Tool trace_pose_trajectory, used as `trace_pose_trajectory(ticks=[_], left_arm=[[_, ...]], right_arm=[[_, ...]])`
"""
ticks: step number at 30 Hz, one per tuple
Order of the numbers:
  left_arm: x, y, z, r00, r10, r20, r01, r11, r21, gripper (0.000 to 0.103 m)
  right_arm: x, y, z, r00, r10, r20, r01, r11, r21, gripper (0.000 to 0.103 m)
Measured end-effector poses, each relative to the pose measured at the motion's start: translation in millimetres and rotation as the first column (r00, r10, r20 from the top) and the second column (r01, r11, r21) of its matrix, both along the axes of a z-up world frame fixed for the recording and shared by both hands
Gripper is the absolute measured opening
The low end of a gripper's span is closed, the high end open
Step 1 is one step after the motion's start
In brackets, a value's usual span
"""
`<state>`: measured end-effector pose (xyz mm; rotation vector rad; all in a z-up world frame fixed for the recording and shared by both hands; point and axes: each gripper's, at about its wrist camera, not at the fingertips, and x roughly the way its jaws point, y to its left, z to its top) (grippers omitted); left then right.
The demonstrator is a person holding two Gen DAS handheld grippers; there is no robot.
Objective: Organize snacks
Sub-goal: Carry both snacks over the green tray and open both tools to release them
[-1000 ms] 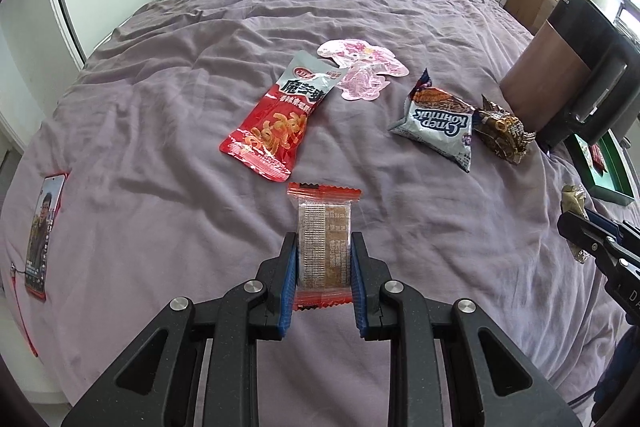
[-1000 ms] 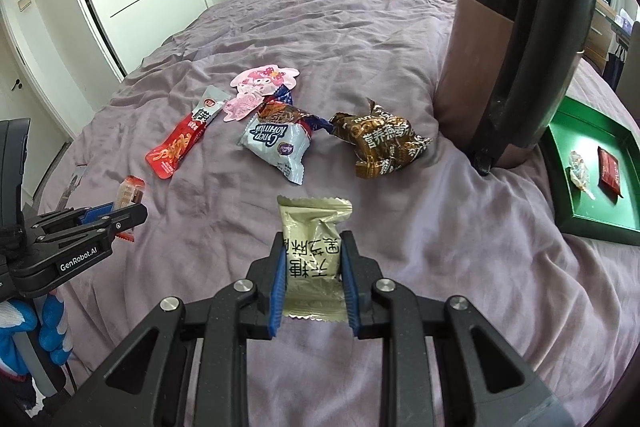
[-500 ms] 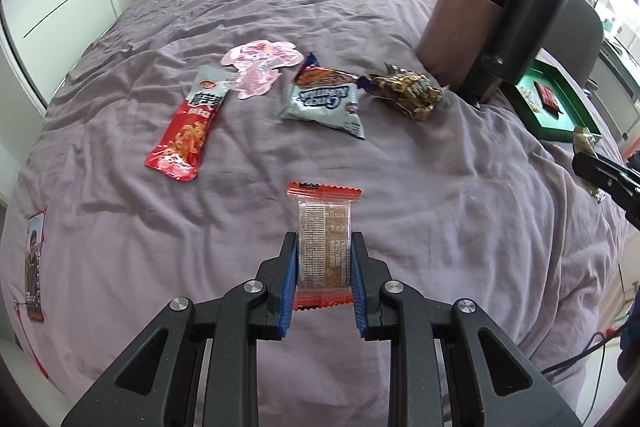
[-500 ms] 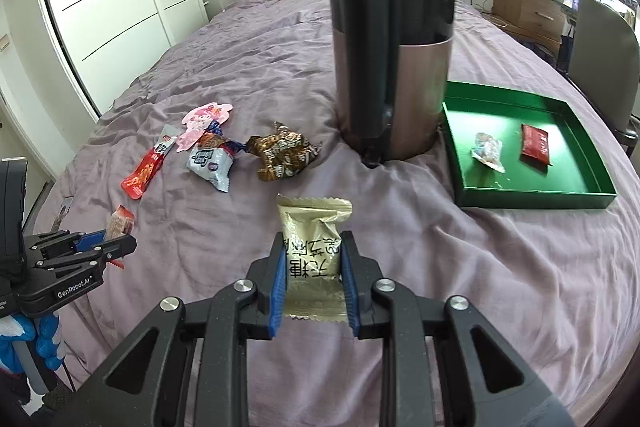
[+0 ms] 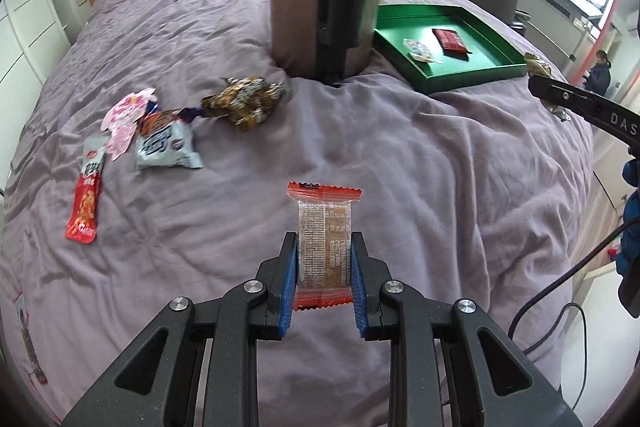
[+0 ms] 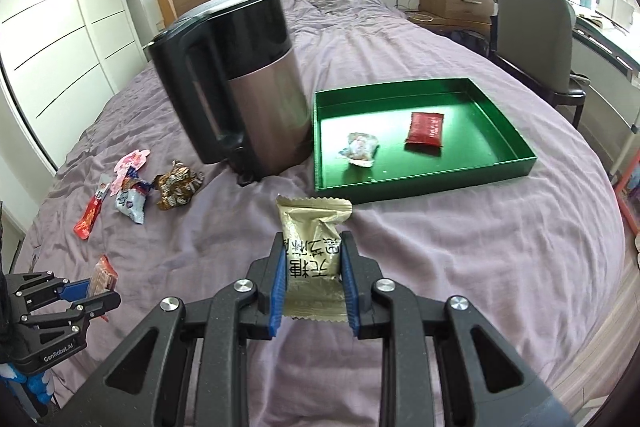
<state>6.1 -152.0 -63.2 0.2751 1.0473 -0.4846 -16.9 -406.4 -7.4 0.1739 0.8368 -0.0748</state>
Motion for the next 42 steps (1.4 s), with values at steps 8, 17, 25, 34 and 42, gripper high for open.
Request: trace_pose_trajectory(ticks=[8, 17, 25, 34, 42], left_arm=[[13, -77, 13, 0.994, -0.107, 0.007, 0.107, 0.994, -0.031, 0.02], [47, -153, 27, 0.984, -0.171, 0.045, 0.173, 0.984, -0.04, 0.02], [91, -202, 27, 0.987, -0.159, 0.037, 0.162, 0.984, -0.08, 0.02], [133, -250, 6, 0.991, -0.137, -0.002, 0.137, 0.987, -0.08, 0.02], [154, -281, -26, 0.991, -0.133, -0.032, 0.132, 0.991, -0.031, 0.02]], right_arm=[[12, -63, 3, 0.997, -0.078, 0.016, 0.079, 0.996, -0.032, 0.085], [39, -115, -3, 0.99, -0.139, 0.024, 0.14, 0.989, -0.035, 0.085], [74, -150, -12, 0.986, -0.166, 0.026, 0.167, 0.985, -0.038, 0.085], [114, -187, -38, 0.983, -0.184, -0.008, 0.184, 0.982, -0.045, 0.085], [138, -203, -71, 0.984, -0.167, -0.066, 0.163, 0.985, -0.063, 0.085]])
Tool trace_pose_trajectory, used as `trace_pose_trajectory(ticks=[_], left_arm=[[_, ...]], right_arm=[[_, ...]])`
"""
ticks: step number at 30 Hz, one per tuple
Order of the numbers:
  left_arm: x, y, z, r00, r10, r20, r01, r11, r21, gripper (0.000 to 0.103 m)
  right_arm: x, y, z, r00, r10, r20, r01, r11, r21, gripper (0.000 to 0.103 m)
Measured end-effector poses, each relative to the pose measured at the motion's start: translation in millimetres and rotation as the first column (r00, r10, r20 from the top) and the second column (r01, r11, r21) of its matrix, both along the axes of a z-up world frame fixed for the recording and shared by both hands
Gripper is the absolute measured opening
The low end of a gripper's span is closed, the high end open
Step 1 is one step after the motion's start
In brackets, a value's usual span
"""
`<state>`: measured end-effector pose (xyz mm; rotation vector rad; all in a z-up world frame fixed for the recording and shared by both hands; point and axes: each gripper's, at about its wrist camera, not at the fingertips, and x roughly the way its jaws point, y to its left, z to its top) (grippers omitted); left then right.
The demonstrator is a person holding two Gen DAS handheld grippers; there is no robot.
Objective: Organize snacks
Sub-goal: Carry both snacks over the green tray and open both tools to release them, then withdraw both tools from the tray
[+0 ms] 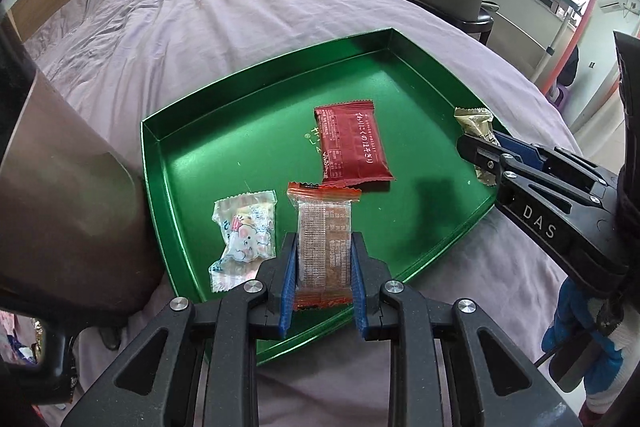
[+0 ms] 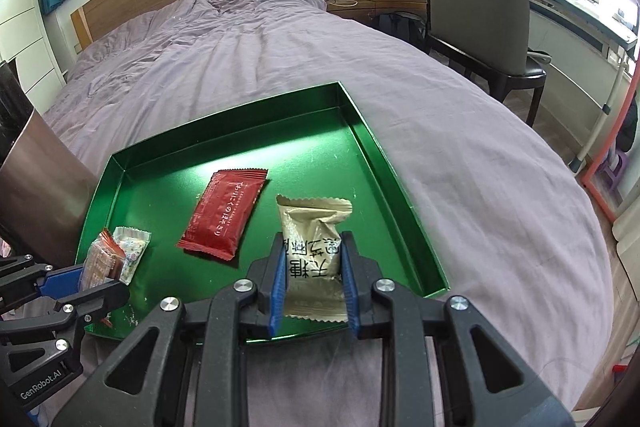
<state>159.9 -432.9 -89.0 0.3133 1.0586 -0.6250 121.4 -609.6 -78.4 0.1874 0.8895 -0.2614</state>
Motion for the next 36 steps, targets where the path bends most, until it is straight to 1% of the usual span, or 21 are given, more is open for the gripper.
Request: trace_pose_trajectory(ticks=[4, 11, 14, 17, 21, 22, 24, 25, 26, 27, 30, 36], left_arm=[[7, -5, -13, 1.0, 0.004, -0.024, -0.004, 1.0, 0.017, 0.02], [9, -7, -30, 0.999, 0.003, -0.049, -0.001, 0.999, 0.036, 0.02], [7, -9, -33, 1.0, -0.005, -0.023, 0.006, 0.998, 0.057, 0.02], [7, -10, -31, 1.0, -0.002, -0.026, 0.004, 0.998, 0.061, 0.021], [7, -12, -31, 1.0, -0.011, -0.007, 0.011, 0.997, 0.074, 0.022], [6, -13, -31, 1.0, -0.013, -0.002, 0.013, 0.997, 0.076, 0.023], [4, -13, -27, 1.0, -0.018, 0.013, 0.017, 0.997, 0.076, 0.031], [4, -14, -25, 1.0, -0.02, 0.023, 0.018, 0.997, 0.076, 0.033], [2, -14, -22, 0.999, -0.021, 0.034, 0.018, 0.997, 0.075, 0.036], [0, -14, -19, 0.999, -0.024, 0.044, 0.021, 0.997, 0.071, 0.039], [-5, -13, -8, 0.997, -0.028, 0.072, 0.024, 0.998, 0.06, 0.045], [-15, -2, 14, 0.993, -0.035, 0.111, 0.031, 0.999, 0.041, 0.048]], right_arm=[[9, -1, -13, 1.0, 0.009, -0.024, -0.009, 1.0, 0.0, 0.085], [11, -1, -24, 0.999, 0.015, -0.048, -0.015, 1.0, -0.01, 0.085], [14, -2, -28, 0.998, 0.013, -0.061, -0.015, 1.0, -0.02, 0.085], [15, 0, -27, 0.998, 0.014, -0.065, -0.016, 0.999, -0.035, 0.085], [14, 2, -29, 0.997, 0.016, -0.073, -0.021, 0.998, -0.061, 0.086], [14, 2, -29, 0.997, 0.015, -0.074, -0.019, 0.998, -0.064, 0.086], [15, 2, -28, 0.997, 0.012, -0.078, -0.017, 0.998, -0.068, 0.088], [15, 3, -28, 0.997, 0.012, -0.081, -0.018, 0.998, -0.068, 0.092], [16, 4, -28, 0.996, 0.015, -0.084, -0.021, 0.997, -0.069, 0.1], [16, 6, -27, 0.996, 0.019, -0.086, -0.026, 0.997, -0.072, 0.103], [14, 9, -24, 0.996, 0.027, -0.085, -0.034, 0.996, -0.081, 0.103], [3, 19, -3, 0.998, 0.026, -0.055, -0.032, 0.994, -0.108, 0.103]])
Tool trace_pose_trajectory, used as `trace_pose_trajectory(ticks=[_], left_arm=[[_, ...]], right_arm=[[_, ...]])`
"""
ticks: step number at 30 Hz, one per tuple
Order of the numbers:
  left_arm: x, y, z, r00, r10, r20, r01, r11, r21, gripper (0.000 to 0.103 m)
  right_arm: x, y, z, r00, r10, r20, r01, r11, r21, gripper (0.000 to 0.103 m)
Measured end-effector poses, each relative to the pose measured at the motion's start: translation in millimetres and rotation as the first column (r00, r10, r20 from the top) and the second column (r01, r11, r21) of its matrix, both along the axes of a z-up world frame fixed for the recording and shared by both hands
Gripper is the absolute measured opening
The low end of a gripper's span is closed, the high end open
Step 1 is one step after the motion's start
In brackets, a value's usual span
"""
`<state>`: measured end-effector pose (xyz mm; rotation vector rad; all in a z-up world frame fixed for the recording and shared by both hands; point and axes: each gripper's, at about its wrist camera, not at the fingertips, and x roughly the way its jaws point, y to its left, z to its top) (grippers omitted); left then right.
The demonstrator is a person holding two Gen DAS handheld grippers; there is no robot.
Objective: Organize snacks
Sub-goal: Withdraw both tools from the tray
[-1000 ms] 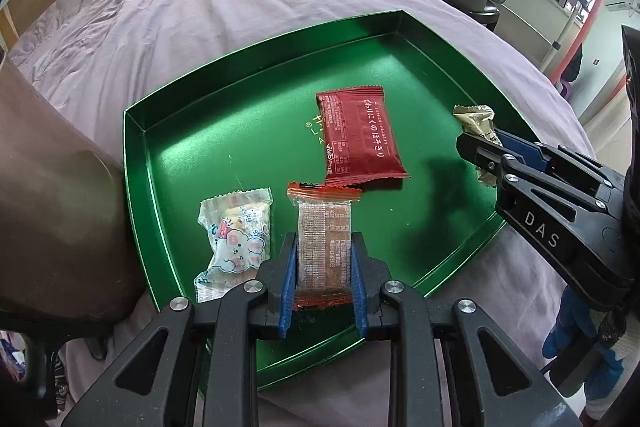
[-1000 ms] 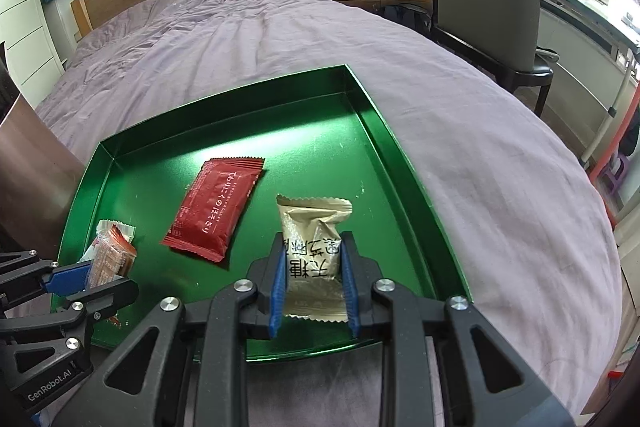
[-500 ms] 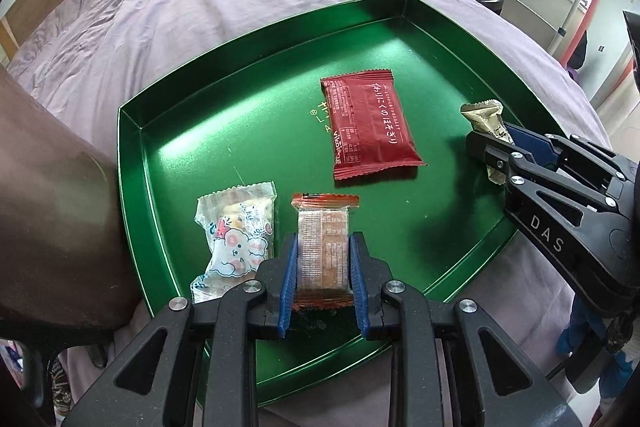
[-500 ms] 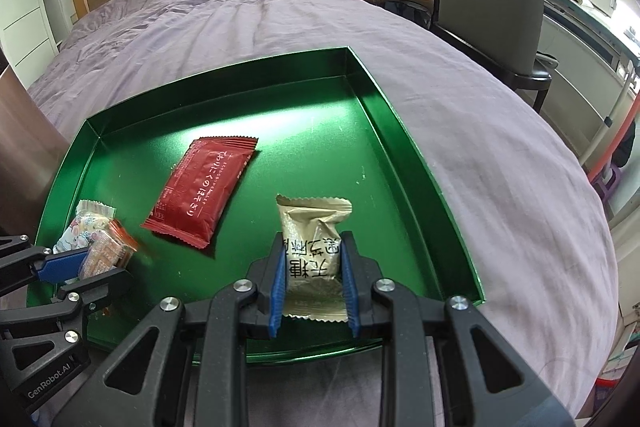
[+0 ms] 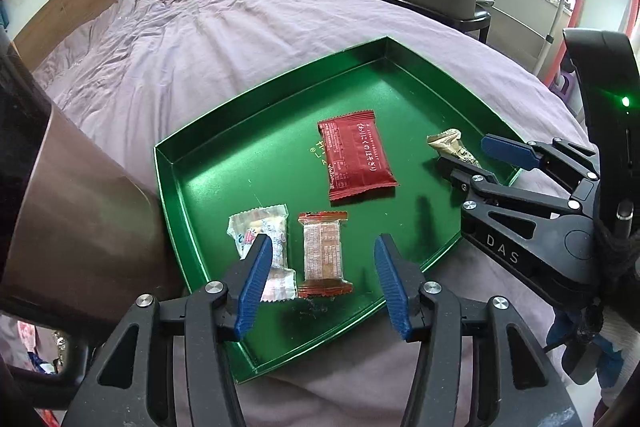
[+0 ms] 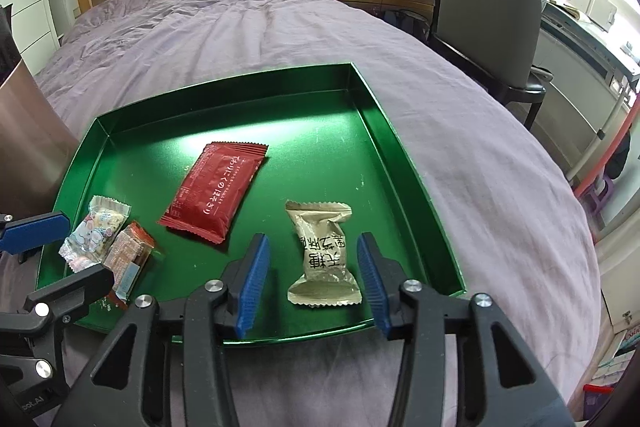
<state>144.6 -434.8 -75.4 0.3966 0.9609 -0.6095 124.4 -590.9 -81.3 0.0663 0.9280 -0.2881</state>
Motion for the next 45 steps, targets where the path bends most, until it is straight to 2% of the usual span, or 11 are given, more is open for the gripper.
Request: trace_pose_trajectory(ticks=[12, 24, 28, 35, 45], left_arm=[[-45, 46, 43, 0.999, -0.025, 0.043, 0.027, 0.998, -0.063, 0.051], [-98, 123, 73, 0.996, 0.004, 0.093, 0.004, 0.997, -0.079, 0.052], [-113, 157, 78, 0.993, 0.036, 0.113, -0.027, 0.996, -0.08, 0.052], [-126, 205, 75, 0.991, 0.086, 0.105, -0.077, 0.994, -0.081, 0.052], [-131, 258, 71, 0.984, 0.141, 0.106, -0.131, 0.987, -0.096, 0.052]], right_arm=[[-47, 28, 58, 0.997, 0.001, 0.075, 0.002, 0.999, -0.032, 0.103], [-104, 79, 98, 0.992, 0.023, 0.121, -0.019, 0.999, -0.033, 0.103], [-121, 105, 104, 0.99, 0.063, 0.122, -0.061, 0.998, -0.025, 0.103], [-141, 156, 106, 0.982, 0.143, 0.123, -0.141, 0.99, -0.023, 0.103], [-145, 214, 100, 0.972, 0.209, 0.108, -0.21, 0.978, 0.003, 0.103]])
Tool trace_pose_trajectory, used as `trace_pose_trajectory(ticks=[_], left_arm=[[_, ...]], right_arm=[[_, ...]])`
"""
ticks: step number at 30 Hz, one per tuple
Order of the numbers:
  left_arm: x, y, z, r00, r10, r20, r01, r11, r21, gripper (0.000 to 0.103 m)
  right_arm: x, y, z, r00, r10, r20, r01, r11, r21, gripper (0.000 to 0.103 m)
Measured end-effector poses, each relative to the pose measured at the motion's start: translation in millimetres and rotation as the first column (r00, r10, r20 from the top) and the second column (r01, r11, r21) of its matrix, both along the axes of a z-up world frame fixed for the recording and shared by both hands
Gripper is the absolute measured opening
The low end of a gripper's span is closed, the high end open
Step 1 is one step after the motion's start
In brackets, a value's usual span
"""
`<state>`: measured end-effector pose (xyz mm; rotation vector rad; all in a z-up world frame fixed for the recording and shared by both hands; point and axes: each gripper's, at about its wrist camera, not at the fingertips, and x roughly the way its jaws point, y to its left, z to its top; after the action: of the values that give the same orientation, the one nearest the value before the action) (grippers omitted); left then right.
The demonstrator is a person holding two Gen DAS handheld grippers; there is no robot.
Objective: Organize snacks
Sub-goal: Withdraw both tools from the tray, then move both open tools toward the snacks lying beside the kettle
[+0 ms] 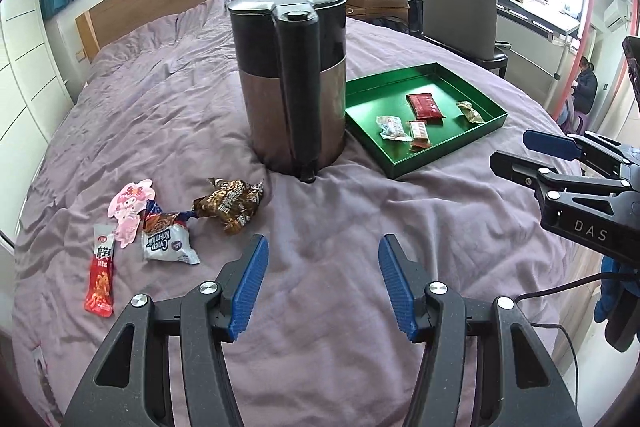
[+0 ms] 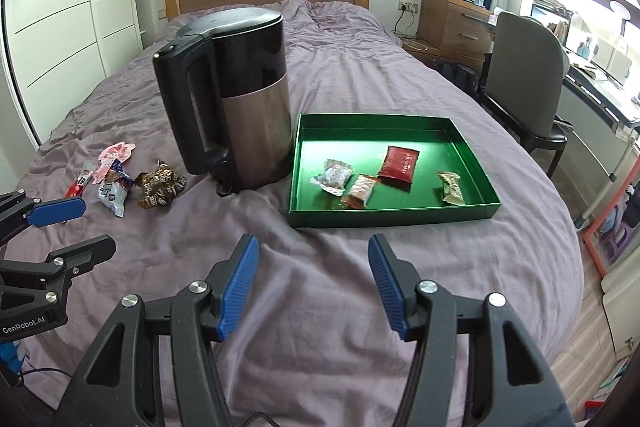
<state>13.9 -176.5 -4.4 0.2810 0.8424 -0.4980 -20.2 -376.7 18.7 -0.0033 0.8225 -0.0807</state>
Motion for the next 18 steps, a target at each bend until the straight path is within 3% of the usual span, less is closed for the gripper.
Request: trace_pose_trajectory(ticks=[18], left_arm=[[19, 74, -13, 0.996, 0.093, -0.005, -0.093, 0.995, -0.038, 0.052]], right_arm=[[25, 87, -15, 0.992, 0.119, -0.052, -0.119, 0.993, -0.007, 0.103]])
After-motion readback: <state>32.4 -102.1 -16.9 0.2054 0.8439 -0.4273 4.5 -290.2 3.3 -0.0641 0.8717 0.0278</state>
